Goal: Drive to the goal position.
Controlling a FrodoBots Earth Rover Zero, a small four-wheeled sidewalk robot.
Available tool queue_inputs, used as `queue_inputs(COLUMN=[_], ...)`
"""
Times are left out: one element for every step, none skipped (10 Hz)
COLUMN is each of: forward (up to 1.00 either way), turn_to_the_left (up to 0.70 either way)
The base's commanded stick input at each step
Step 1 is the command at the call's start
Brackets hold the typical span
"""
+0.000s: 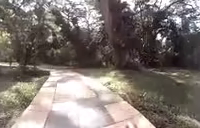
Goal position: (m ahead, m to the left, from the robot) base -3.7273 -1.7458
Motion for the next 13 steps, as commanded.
queue_inputs(forward=[1.00,1.00,1.00,1.00,1.00,1.00,1.00,1.00,1.00,0.83,0.47,0.12,0.00], turn_to_the_left=[0.00,0.00,0.00,0.00,0.00,0.00,0.00,0.00,0.00,0.17,0.53,0.88,0.83])
